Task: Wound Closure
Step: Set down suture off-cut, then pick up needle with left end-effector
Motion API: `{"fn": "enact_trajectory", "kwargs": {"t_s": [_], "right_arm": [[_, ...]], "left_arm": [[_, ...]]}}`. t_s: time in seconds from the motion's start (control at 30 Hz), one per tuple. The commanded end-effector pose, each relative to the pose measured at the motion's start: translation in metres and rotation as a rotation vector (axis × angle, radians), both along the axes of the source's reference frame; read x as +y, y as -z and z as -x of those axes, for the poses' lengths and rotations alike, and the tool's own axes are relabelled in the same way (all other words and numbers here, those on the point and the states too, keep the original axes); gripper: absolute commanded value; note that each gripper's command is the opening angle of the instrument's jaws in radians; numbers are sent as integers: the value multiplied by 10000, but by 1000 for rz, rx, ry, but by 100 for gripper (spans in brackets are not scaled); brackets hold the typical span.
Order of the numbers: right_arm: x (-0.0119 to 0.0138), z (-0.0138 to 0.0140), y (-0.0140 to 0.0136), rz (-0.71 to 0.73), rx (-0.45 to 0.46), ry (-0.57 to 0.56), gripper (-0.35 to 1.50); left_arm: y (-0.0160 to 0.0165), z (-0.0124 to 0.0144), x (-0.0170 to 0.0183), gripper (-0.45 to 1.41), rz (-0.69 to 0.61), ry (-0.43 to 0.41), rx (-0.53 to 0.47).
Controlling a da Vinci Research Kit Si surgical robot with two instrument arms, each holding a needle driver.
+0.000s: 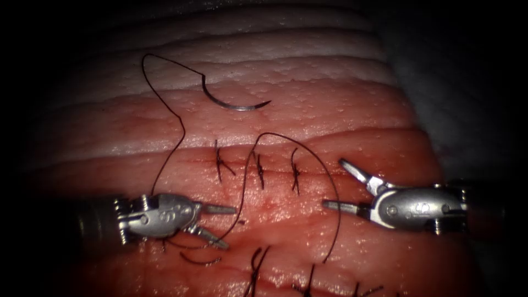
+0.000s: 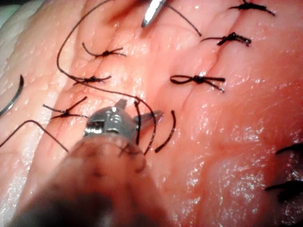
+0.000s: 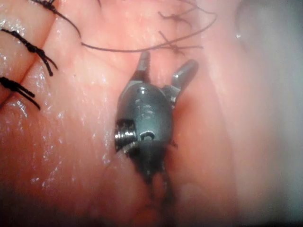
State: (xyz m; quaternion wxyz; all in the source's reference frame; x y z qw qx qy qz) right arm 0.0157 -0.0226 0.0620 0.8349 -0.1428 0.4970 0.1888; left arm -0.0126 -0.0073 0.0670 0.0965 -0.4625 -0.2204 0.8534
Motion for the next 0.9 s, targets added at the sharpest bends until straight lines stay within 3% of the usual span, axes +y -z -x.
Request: {"fn": "enact_trajectory", "kwargs": {"t_s": [0.03, 0.17, 0.23, 0.3, 0.47, 0.63, 0.9], "right_arm": [[-1, -3, -6, 2, 3, -1, 128], [-2, 7, -4, 0, -5, -1, 128], [-4, 16, -2, 5, -20, -8, 125], [-6, 23, 0, 1, -35, -13, 128], [-10, 47, 5, -36, -58, -24, 142], [-18, 71, 14, -79, -81, -25, 142], [-21, 78, 18, -86, -88, -34, 140]], "left_arm": [[4, 5, 8, 36, 20, 3, 1], [28, 2, 42, 39, 75, 53, 36], [39, 0, 72, 63, 108, 94, 82], [44, -1, 95, 71, 134, 133, 122], [45, -2, 140, 64, 152, 204, 185], [33, -9, 174, 58, 171, 231, 276], [-17, -4, 195, 49, 173, 174, 322]]}}
